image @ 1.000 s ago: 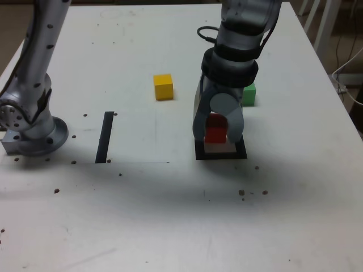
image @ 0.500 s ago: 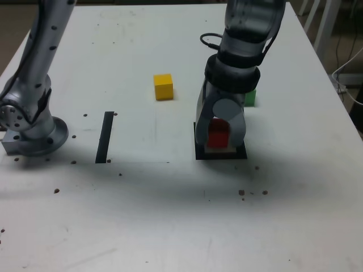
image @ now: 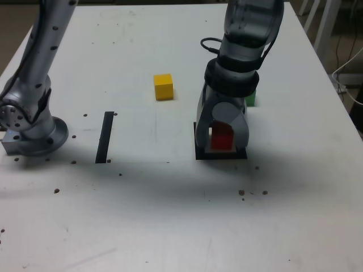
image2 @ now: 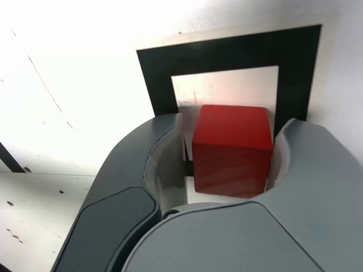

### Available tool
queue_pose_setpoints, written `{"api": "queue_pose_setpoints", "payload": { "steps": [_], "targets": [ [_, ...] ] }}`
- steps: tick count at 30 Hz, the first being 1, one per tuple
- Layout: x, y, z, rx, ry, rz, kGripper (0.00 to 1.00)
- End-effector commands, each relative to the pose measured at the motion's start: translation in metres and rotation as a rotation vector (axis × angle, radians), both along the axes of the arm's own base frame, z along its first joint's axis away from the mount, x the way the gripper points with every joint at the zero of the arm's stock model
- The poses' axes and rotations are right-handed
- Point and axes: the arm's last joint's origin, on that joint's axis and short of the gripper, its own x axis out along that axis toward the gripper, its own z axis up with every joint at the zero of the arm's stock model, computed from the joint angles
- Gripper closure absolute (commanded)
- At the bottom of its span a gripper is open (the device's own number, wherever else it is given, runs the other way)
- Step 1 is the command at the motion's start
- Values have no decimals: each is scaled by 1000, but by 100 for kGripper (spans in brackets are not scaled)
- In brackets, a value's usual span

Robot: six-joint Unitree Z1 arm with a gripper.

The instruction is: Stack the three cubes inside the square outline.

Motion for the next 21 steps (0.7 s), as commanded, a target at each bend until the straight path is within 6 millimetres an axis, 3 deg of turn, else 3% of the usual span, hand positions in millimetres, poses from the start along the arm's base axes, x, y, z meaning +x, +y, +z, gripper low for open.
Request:
{"api": "queue_pose_setpoints", "payload": {
  "steps": [1,13,21],
  "targets": [
    [-2,3,0,2,0,5,1],
    [-48,31,48,92,-77,82,1],
    [-80,55,68,143,-35,137,1]
  ]
}}
